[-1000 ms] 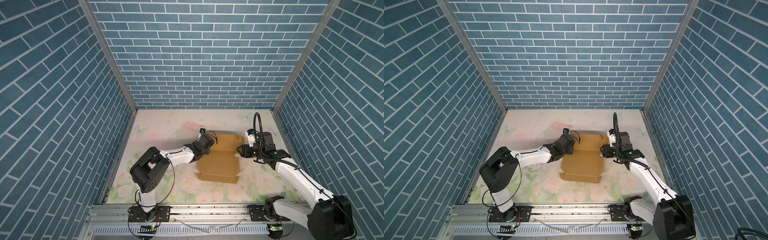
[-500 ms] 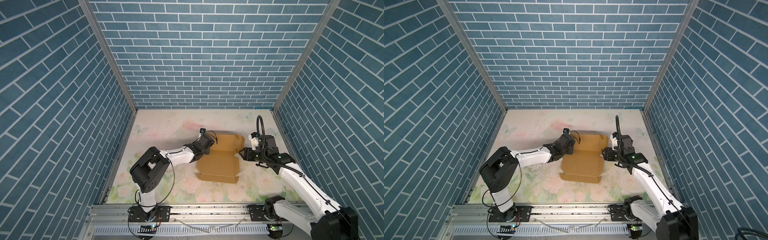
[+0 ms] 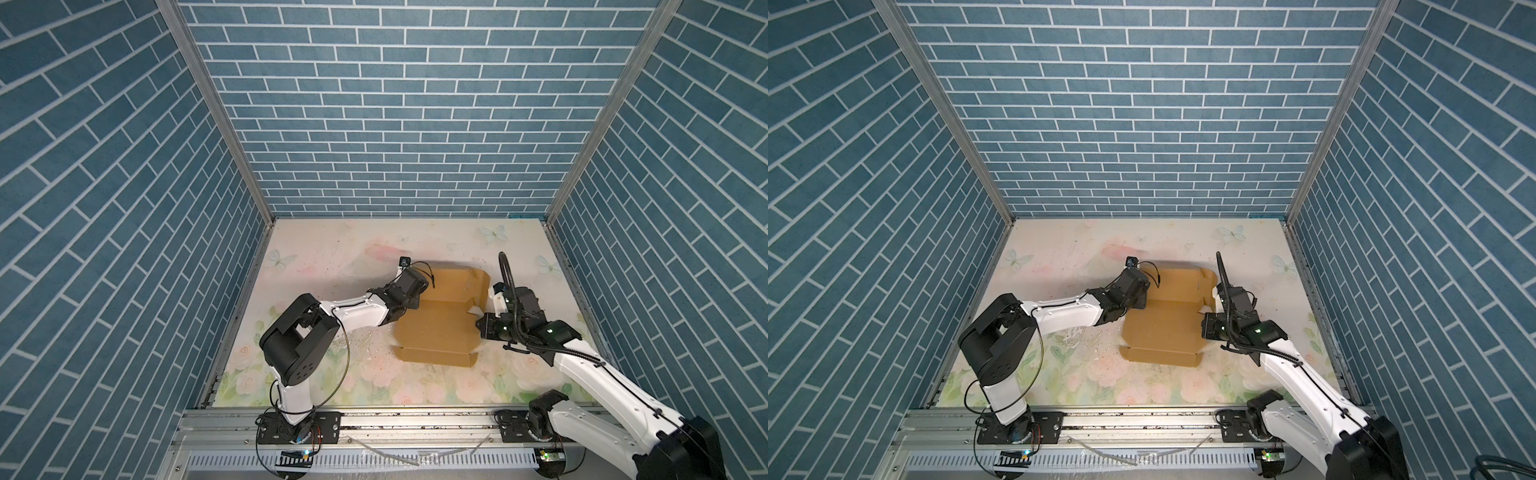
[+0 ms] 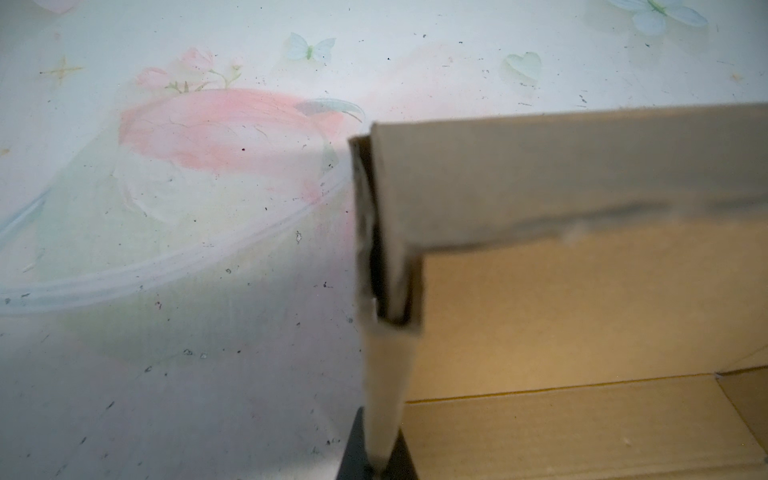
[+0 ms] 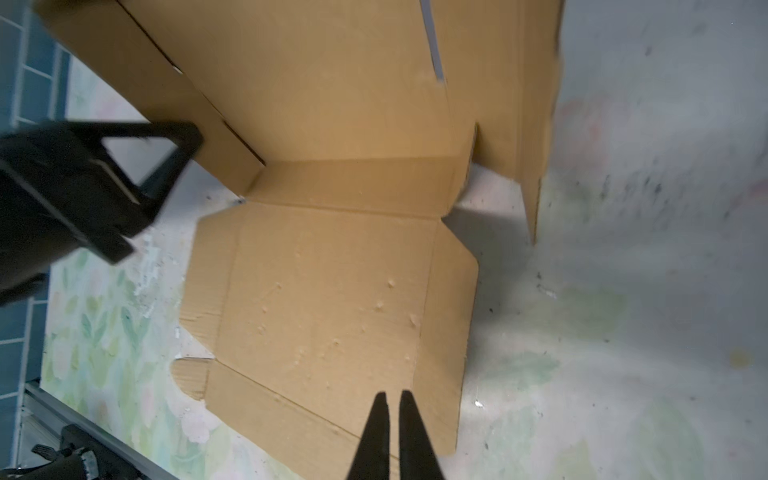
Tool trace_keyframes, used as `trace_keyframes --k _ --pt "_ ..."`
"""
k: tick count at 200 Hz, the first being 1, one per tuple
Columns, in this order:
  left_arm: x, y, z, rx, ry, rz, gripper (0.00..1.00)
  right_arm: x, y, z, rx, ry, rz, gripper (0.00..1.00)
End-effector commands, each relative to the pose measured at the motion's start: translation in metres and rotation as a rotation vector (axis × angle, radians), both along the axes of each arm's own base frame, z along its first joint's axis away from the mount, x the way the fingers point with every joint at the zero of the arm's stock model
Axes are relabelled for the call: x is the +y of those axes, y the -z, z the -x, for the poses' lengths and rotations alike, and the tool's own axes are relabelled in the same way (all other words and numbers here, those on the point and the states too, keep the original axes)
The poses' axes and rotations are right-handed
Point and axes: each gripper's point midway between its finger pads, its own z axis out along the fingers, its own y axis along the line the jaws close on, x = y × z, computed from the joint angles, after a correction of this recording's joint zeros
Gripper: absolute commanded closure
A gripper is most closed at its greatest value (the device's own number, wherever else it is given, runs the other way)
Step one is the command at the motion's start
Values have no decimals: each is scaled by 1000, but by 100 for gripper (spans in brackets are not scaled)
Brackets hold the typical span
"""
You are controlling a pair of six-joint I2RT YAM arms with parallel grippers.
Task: Fold the paper box
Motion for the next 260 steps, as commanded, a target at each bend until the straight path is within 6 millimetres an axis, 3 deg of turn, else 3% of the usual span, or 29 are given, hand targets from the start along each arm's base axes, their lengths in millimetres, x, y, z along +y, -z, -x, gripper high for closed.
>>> trace_keyframes --k 1,54,93,124,156,183,210,260 --pt "27 44 26 140 0 -115 100 3 22 -2 38 47 -11 91" --pt "26 47 26 146 0 -112 100 -3 54 4 101 62 38 91" --pt "25 49 26 149 1 -111 100 -3 51 2 90 63 42 91" --pt "26 49 26 150 2 -116 100 -10 2 -10 -31 72 59 88" --pt "25 47 25 145 9 -120 100 -46 -60 -31 -170 187 165 86" --pt "26 45 25 142 13 -123 100 -76 -86 -51 -207 286 181 84" --pt "26 44 25 141 14 -124 100 -100 -77 -71 -172 329 244 84" --pt "26 47 26 146 15 -128 100 -77 -40 -117 -169 205 149 84"
